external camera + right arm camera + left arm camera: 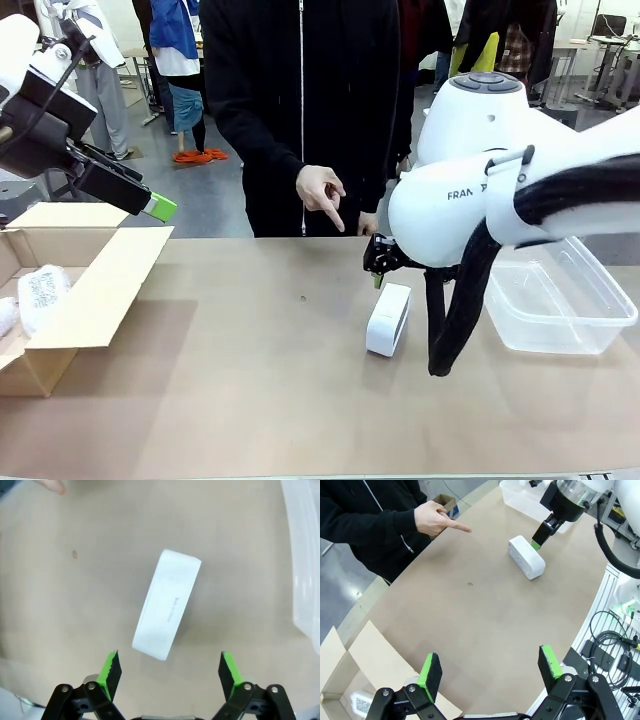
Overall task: Separate and place wrapped and unwrapped clocks.
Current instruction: Pick up the Digital clock indicated by the person.
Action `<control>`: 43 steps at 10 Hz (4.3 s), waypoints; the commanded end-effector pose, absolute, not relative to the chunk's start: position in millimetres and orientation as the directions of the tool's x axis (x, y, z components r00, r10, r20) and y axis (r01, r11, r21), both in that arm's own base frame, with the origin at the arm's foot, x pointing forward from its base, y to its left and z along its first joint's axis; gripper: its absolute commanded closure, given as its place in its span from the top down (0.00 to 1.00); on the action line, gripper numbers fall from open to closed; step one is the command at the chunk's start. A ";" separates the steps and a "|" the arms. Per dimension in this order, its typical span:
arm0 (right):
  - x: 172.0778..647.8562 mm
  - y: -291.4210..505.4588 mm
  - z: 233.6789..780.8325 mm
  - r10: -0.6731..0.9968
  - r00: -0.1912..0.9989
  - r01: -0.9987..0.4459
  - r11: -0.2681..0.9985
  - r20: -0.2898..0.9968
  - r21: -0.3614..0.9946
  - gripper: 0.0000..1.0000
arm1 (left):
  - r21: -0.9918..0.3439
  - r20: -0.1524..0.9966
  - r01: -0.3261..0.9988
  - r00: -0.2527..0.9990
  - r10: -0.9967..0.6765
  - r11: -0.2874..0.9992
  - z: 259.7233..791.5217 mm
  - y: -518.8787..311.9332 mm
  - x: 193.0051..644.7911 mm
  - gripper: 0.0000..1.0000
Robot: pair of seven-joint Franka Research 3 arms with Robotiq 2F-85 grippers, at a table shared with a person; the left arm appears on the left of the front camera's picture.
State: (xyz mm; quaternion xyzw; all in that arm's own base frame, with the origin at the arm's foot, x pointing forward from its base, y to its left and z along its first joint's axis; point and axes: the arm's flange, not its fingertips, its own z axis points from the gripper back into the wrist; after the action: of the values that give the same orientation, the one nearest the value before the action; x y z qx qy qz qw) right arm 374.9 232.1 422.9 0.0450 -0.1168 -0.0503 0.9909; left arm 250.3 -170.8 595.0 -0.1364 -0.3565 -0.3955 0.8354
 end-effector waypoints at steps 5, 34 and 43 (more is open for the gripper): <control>413.2 235.4 390.4 -0.288 0.954 0.279 0.955 0.085 0.106 1.00 | 0.047 0.712 0.761 0.429 -0.556 0.648 595.7 -172.4 249.7 1.00; 394.2 251.9 507.9 -0.101 0.949 0.087 0.994 0.299 0.061 0.00 | 0.047 0.712 0.761 0.429 -0.556 0.648 595.7 -172.4 249.7 1.00; 337.2 266.7 611.4 0.066 0.910 -0.105 0.992 0.409 0.073 0.00 | 0.047 0.712 0.761 0.429 -0.556 0.648 595.7 -172.4 249.7 1.00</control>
State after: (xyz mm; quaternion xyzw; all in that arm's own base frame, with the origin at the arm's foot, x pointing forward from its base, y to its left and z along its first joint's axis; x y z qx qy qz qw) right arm 336.4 267.6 611.4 0.0493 -0.2058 0.0427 0.9764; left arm 250.3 -170.8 595.0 -0.1365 -0.3565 -0.3955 0.8354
